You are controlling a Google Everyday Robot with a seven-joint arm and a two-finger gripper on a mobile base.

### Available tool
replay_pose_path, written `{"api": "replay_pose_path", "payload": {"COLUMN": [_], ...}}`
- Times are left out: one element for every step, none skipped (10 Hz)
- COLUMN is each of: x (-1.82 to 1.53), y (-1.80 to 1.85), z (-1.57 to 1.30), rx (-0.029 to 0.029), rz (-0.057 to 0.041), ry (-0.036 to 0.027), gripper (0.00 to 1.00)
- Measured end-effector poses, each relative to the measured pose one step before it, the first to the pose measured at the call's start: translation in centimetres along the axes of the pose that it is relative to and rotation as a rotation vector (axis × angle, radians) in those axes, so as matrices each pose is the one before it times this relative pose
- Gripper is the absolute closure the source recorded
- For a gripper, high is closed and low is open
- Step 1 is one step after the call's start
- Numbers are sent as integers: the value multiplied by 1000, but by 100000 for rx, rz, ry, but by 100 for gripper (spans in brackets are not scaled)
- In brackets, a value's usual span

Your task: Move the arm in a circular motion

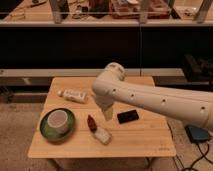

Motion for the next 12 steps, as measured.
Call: {"api": "replay_pose_path", "payload": {"x": [1428, 1549, 914, 1111, 1367, 1549, 1677, 1938, 2047, 1709, 2384, 2543], "y": [-2153, -2571, -1494, -1349, -873, -34, 650, 1233, 1411, 1222, 1947, 2184], "z": [525, 450, 214, 73, 164, 194, 63, -122, -178, -149, -155, -37], "rx": [1264, 1758, 769, 772, 384, -294, -487, -743, -985, -970, -1677, -2507], "rz": [-1039, -1638, -681, -273, 1545, 2990, 3579, 4153, 3988, 3414, 5658, 6740], "ry": [-1277, -1835, -1201, -629, -210, 195, 409, 850, 1232, 1291, 1946, 2599], "gripper": [20, 20, 20, 20, 20, 20, 20, 20, 20, 20, 20, 20]}}
